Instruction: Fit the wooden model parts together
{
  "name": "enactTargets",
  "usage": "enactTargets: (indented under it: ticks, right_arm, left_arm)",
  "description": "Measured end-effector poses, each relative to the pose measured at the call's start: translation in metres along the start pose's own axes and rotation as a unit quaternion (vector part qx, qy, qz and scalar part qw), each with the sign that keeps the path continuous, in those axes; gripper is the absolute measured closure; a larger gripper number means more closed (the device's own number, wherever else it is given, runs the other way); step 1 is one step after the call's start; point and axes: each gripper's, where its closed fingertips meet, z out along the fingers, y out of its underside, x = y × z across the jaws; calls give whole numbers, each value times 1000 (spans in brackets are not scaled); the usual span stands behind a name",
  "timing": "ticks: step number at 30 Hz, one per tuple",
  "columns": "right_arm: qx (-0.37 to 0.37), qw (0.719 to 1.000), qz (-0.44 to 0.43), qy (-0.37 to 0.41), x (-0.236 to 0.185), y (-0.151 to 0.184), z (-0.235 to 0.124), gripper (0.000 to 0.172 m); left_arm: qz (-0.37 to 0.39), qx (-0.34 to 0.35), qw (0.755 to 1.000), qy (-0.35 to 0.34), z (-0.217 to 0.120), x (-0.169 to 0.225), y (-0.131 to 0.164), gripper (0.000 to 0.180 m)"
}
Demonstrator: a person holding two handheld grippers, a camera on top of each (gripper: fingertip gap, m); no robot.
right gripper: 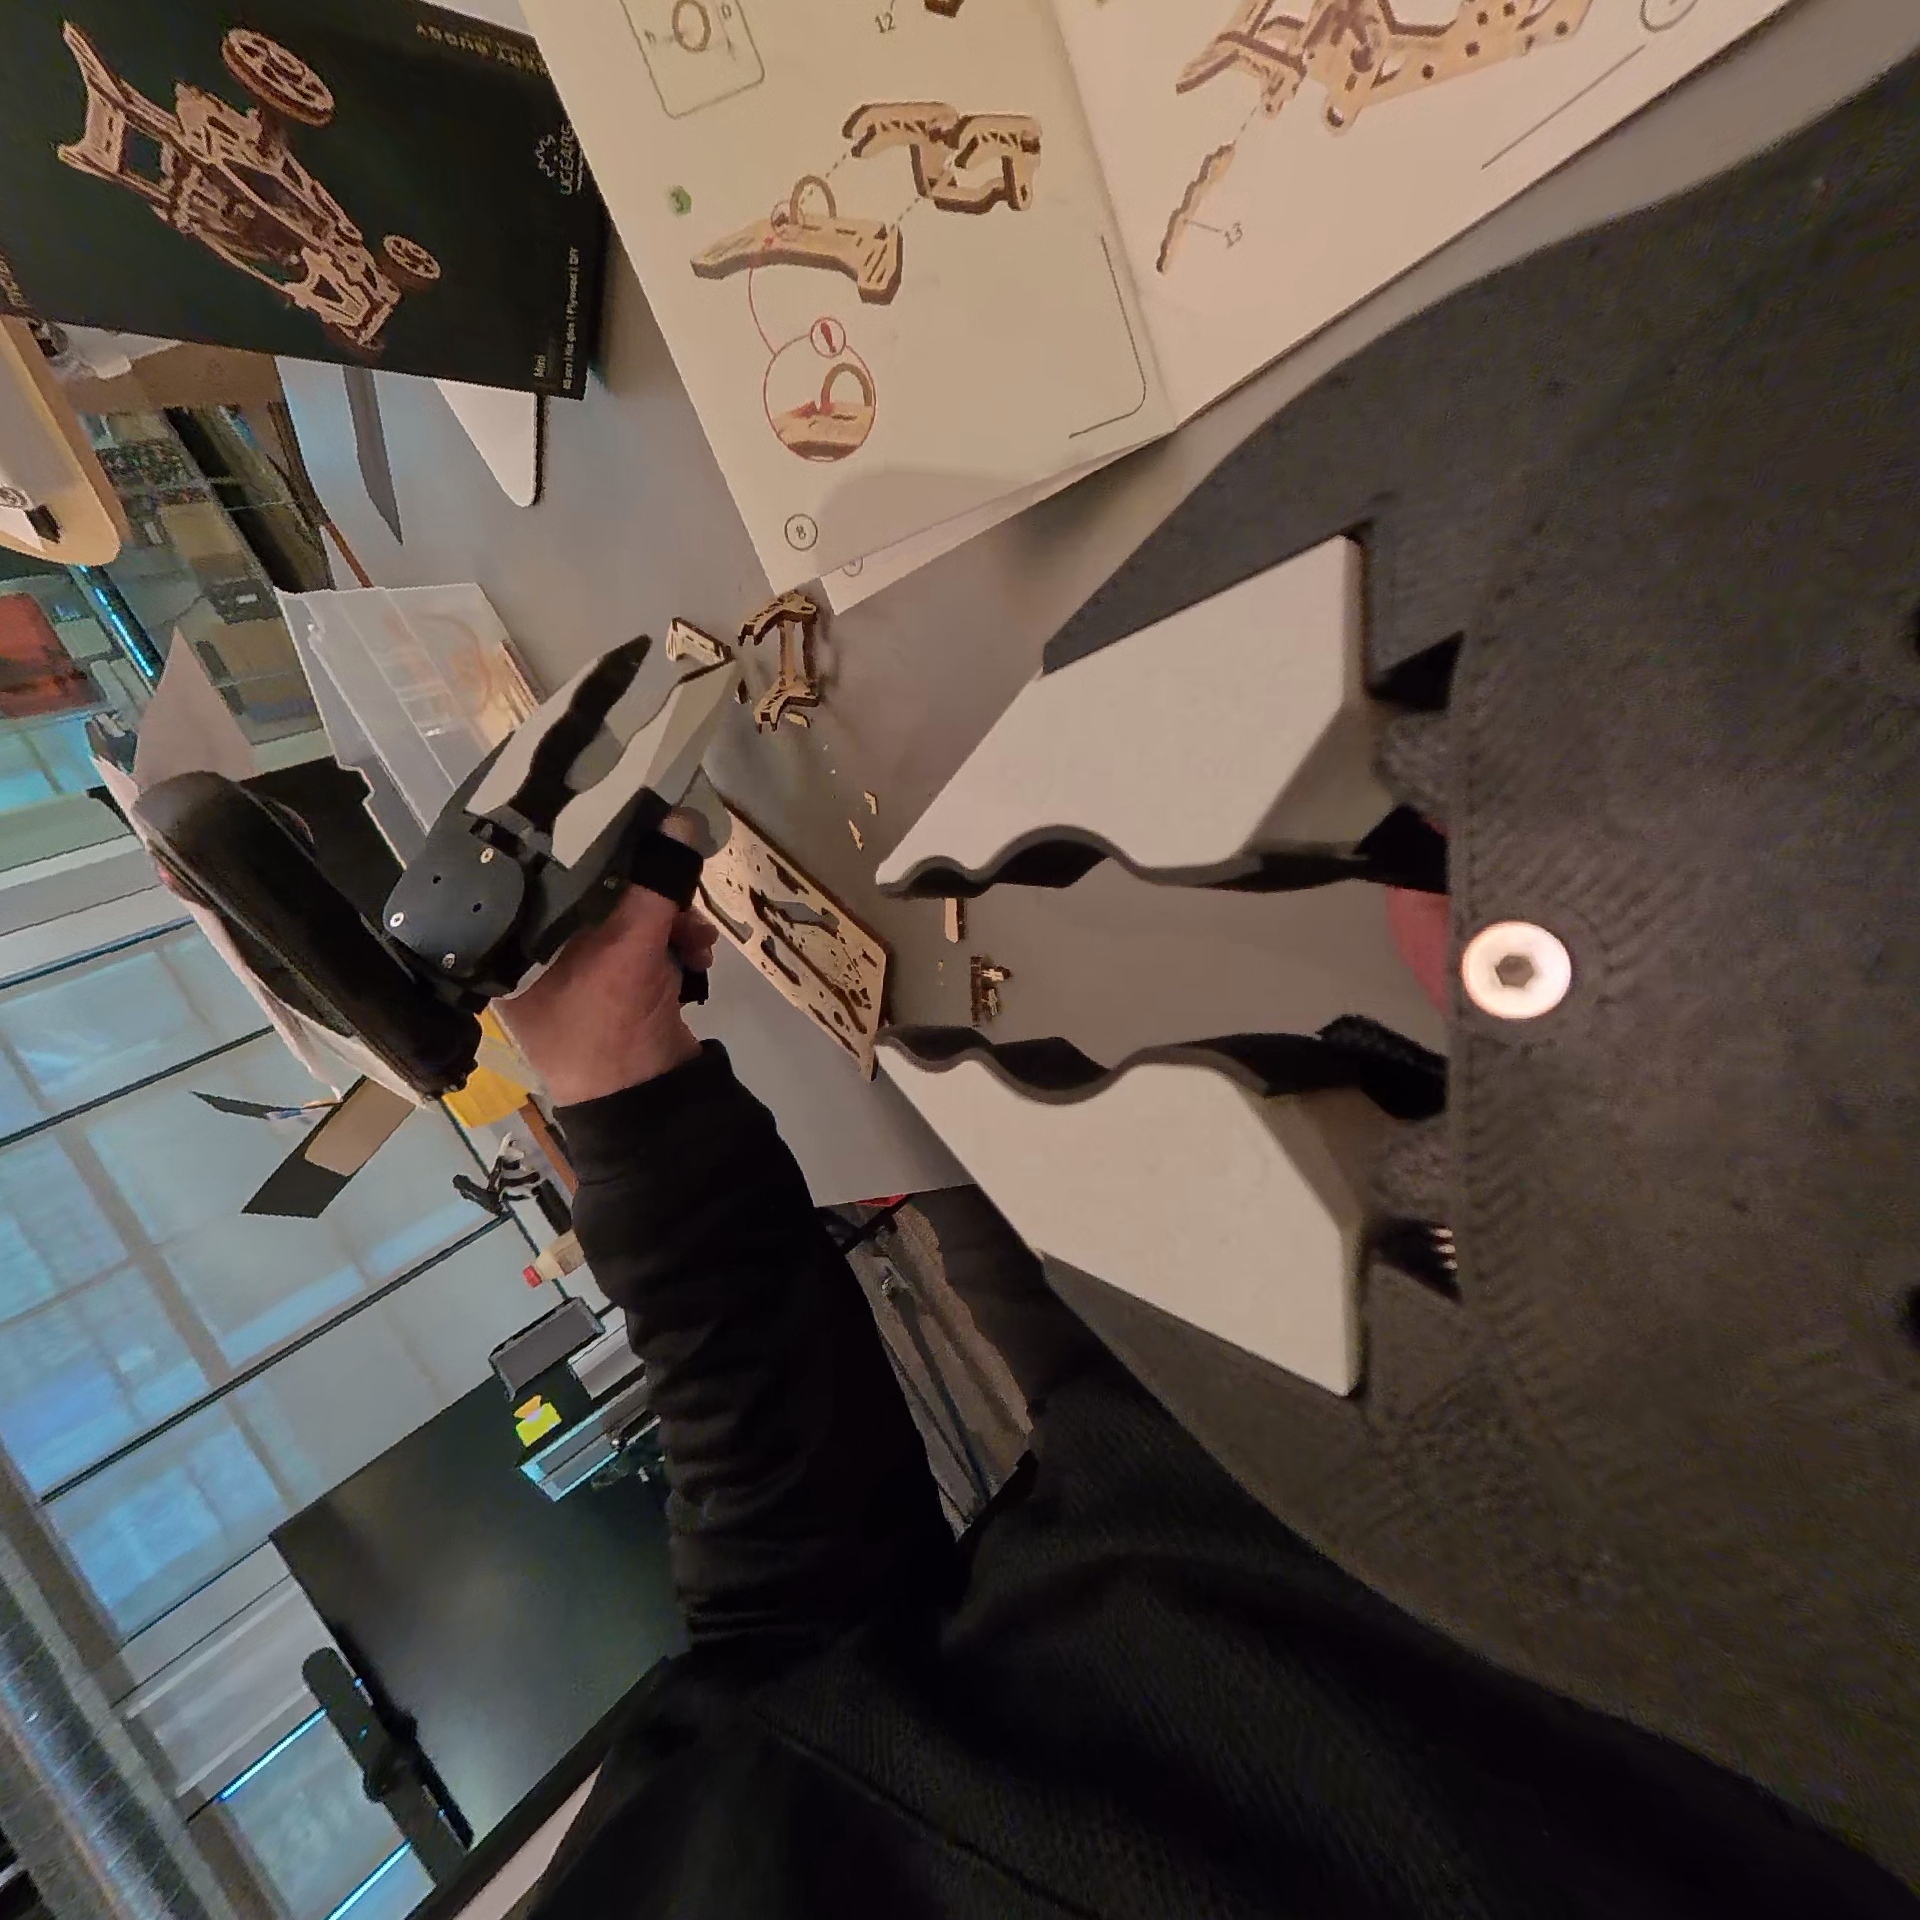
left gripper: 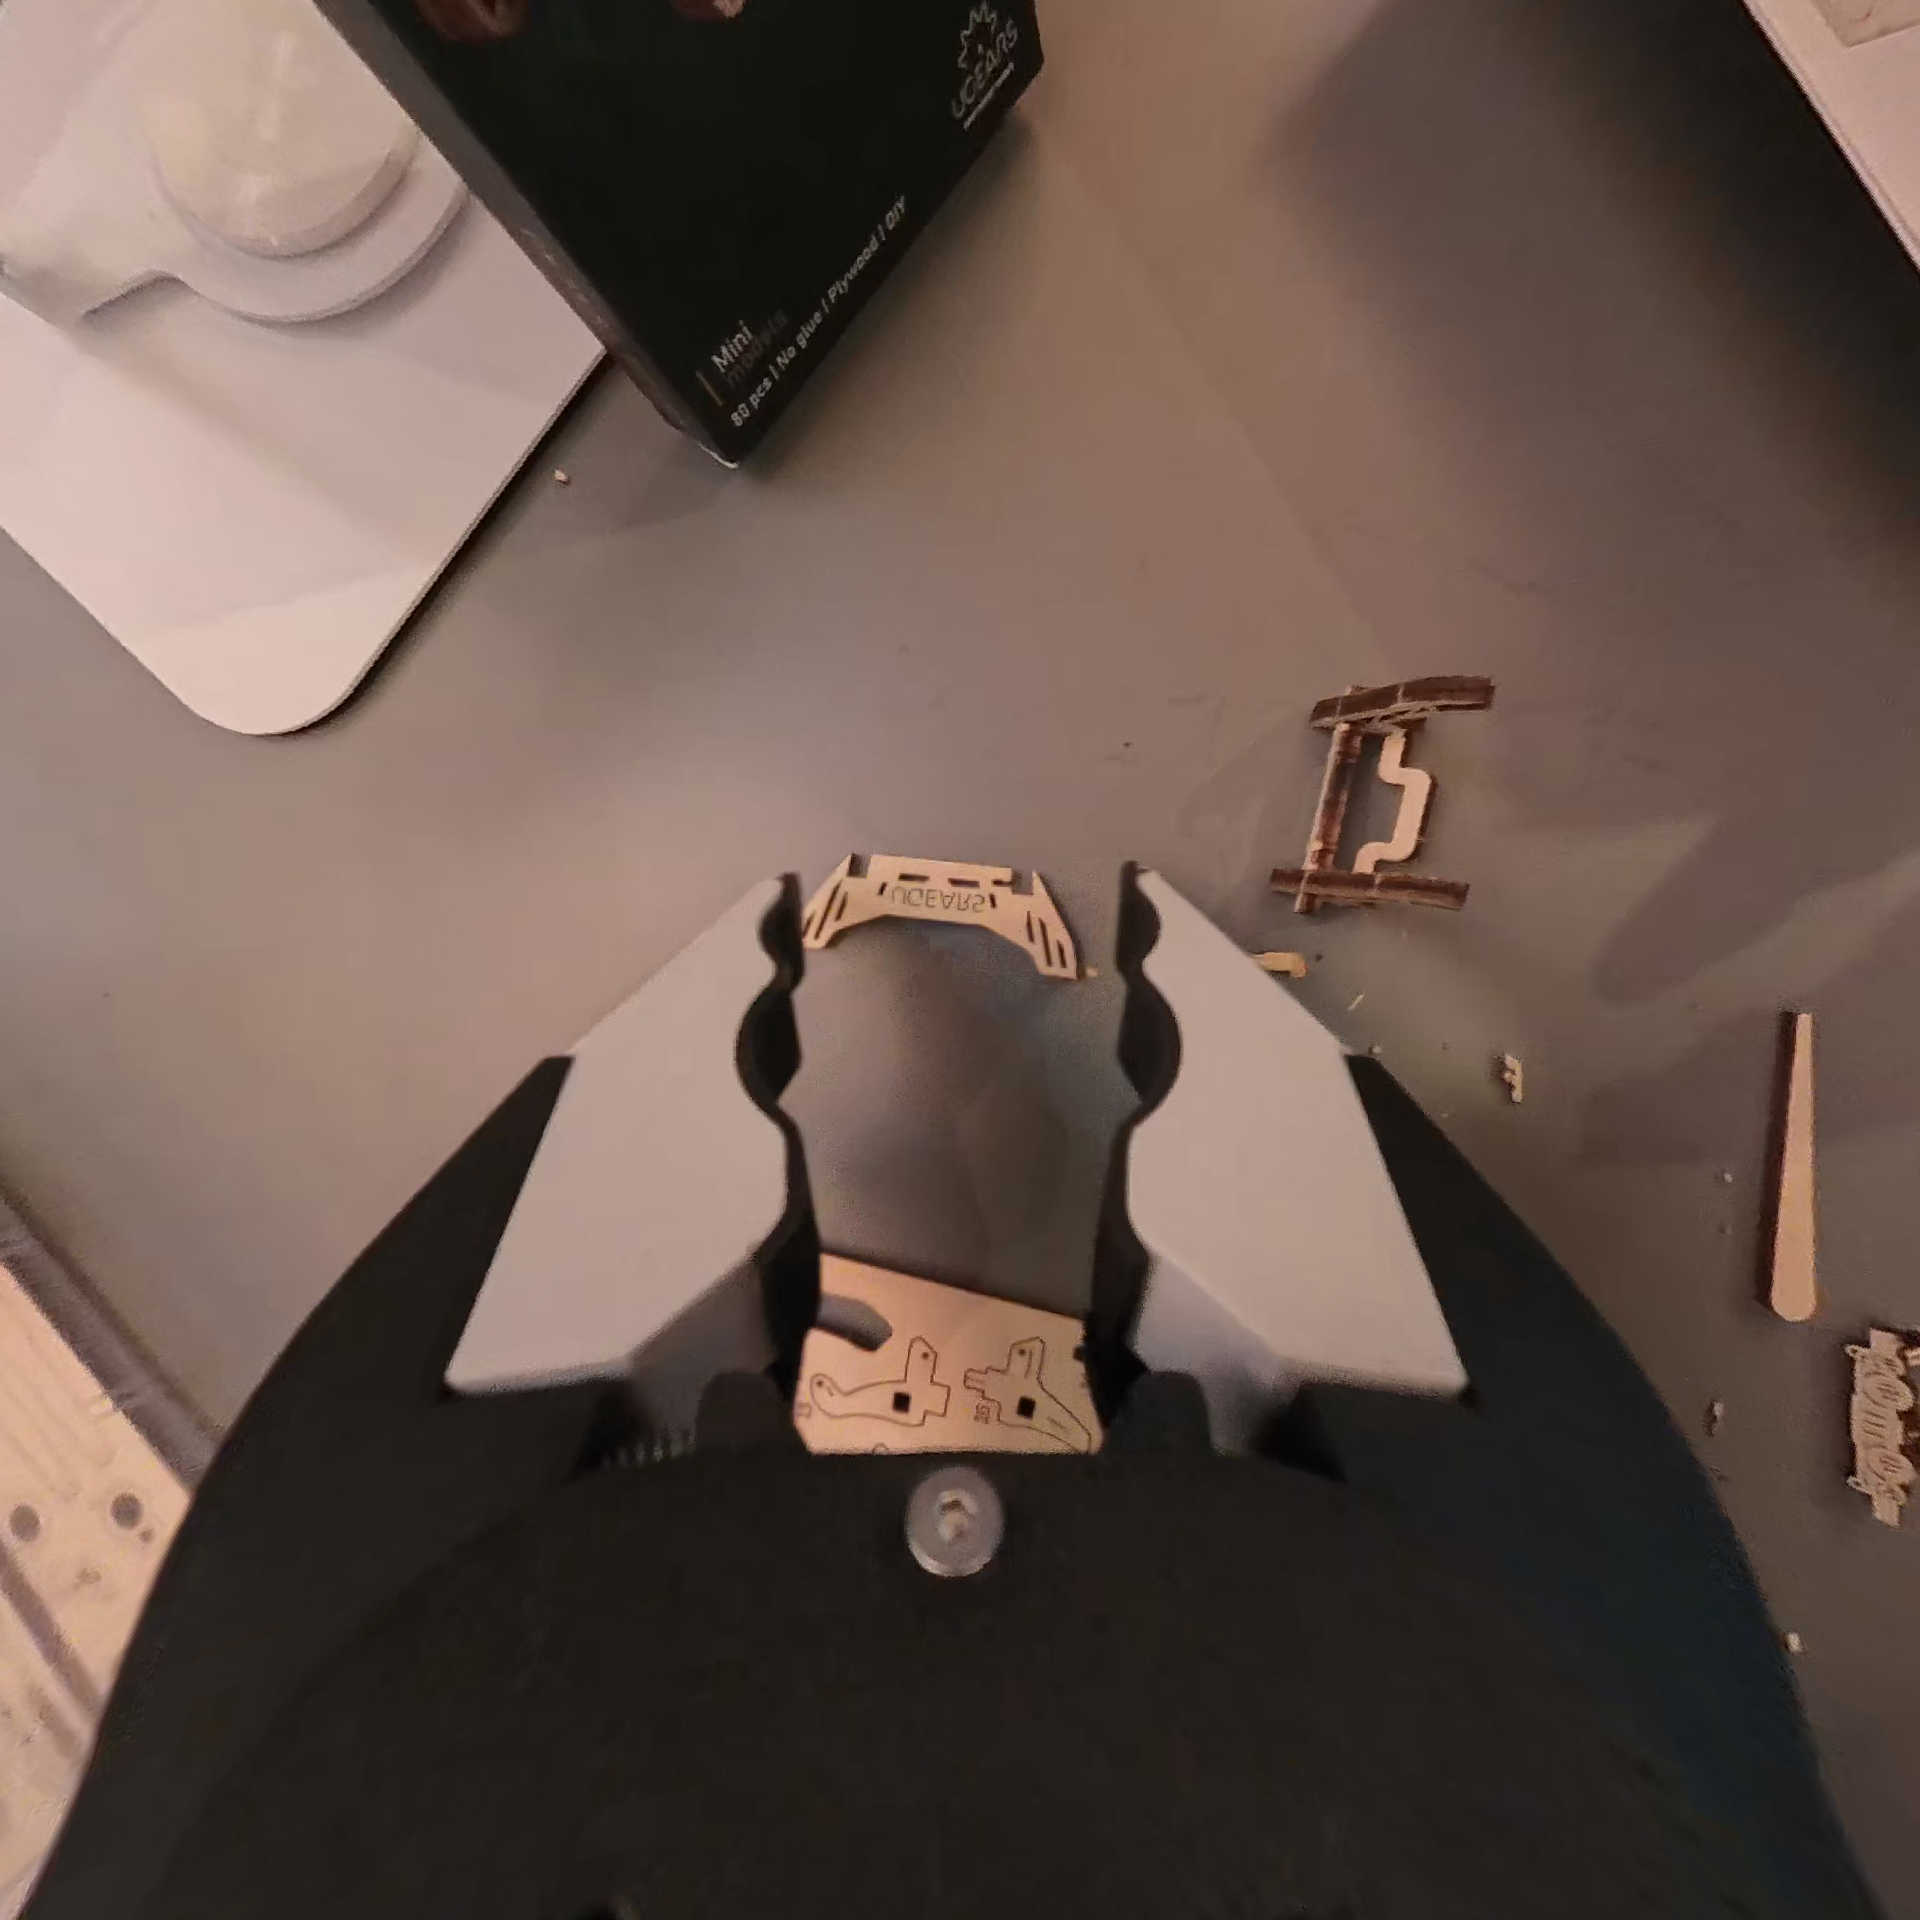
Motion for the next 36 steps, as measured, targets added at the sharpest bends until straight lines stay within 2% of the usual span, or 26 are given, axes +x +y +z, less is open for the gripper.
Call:
enactTargets:
  ticks: [2,5,9,10,25,27,28,32,36]
  right_arm:
    - [3,1000,6,-3,1,-1,-1,150]
    - [5,1000,13,-7,2,-2,-1,149]
    - [5,1000,14,-10,2,-2,0,149]
    - [7,1000,14,-10,2,-3,-1,149]
    - [19,1000,17,-13,2,-6,-5,149]
    - [17,1000,16,-11,2,-5,-4,149]
    - [16,1000,15,-9,3,-5,-4,149]
    - [10,1000,15,-8,3,-3,-3,148]
    - [8,1000,15,-7,3,-2,-2,148]
  left_arm:
    - [9,-12,1000,-8,1,-4,4,104]
    - [5,-18,1000,7,4,-5,6,100]
    - [-11,-32,998,48,6,2,7,118]
    - [-10,-34,998,49,5,2,7,130]
    - [-20,-10,999,43,0,2,9,134]
    - [-23,14,999,29,-6,-3,5,166]
    - [-27,23,999,33,-10,-2,3,169]
    - [-10,-3,1000,22,-12,-3,15,160]
    - [-25,11,999,32,-17,-5,16,148]
